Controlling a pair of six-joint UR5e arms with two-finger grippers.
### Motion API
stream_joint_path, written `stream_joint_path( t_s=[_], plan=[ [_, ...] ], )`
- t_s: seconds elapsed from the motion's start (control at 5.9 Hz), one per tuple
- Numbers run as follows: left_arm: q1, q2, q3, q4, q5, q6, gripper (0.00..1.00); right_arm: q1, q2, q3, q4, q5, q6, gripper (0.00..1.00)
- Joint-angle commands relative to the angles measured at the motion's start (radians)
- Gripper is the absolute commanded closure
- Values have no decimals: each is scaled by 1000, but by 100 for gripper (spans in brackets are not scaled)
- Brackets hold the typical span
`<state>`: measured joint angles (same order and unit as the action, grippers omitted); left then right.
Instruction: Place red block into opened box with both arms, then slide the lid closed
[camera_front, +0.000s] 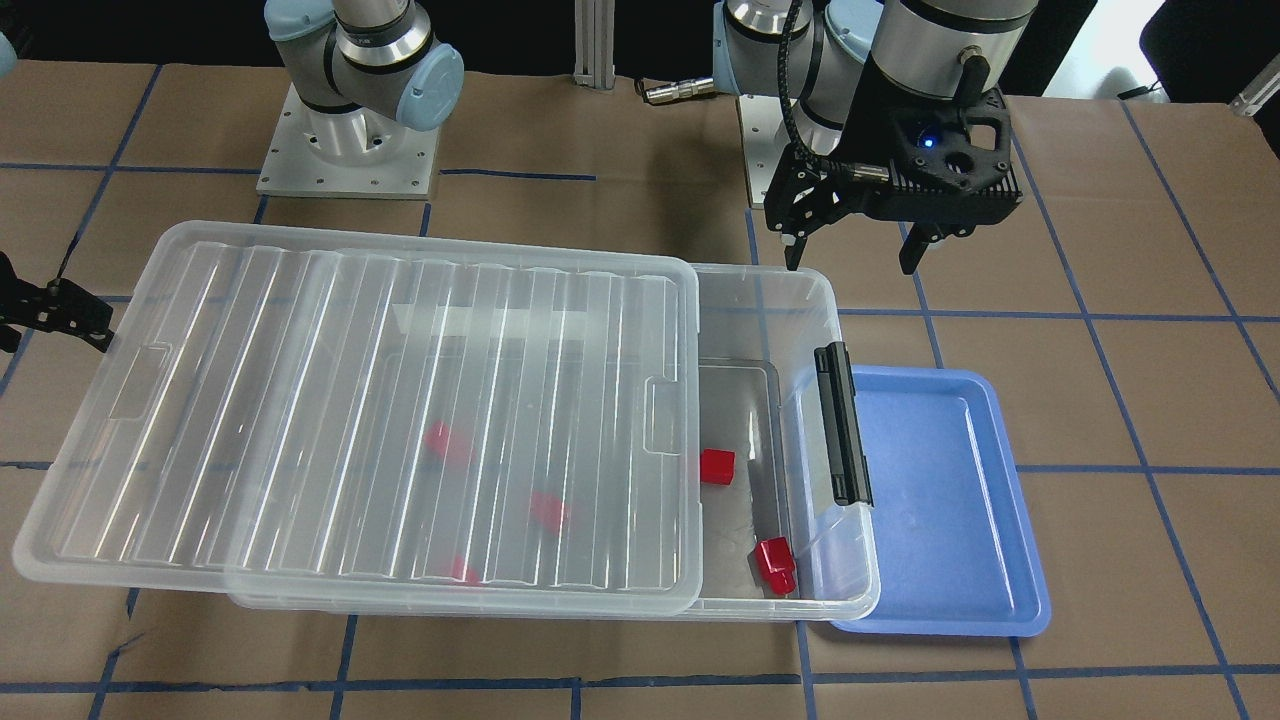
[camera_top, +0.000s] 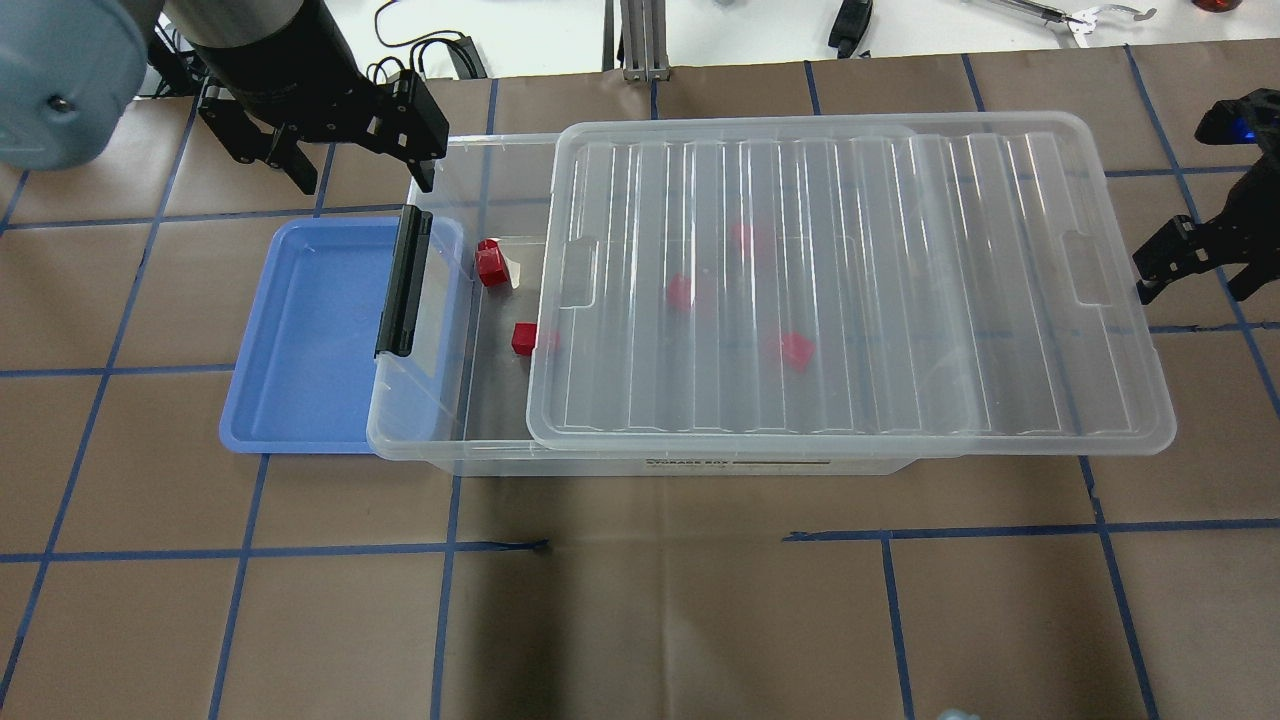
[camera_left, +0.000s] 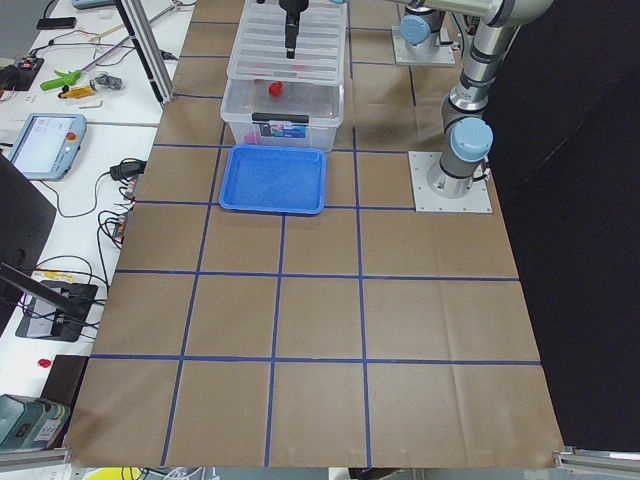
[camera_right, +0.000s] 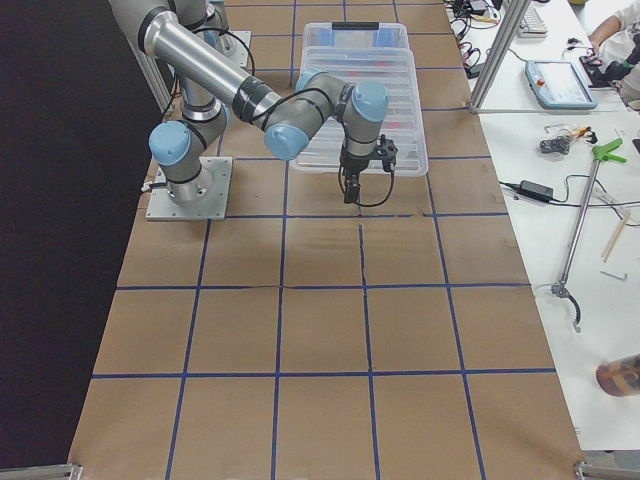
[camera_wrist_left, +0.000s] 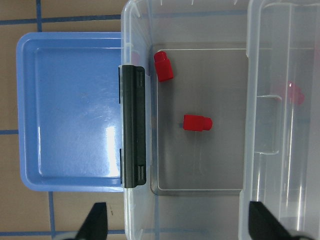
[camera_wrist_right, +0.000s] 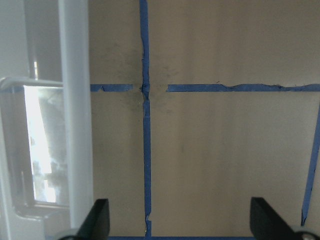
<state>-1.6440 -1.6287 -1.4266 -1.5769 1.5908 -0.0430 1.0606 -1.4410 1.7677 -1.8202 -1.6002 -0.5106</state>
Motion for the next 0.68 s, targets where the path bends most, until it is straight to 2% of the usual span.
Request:
stream_joint_path(
  t_s=[0.0,0.51],
  plan=[
    [0,1,0,0,0,0,2,41,-4,1,2,0,35,0],
    [0,1,0,-2,1,-1,2,70,-4,12,12,29,73,0]
  ],
)
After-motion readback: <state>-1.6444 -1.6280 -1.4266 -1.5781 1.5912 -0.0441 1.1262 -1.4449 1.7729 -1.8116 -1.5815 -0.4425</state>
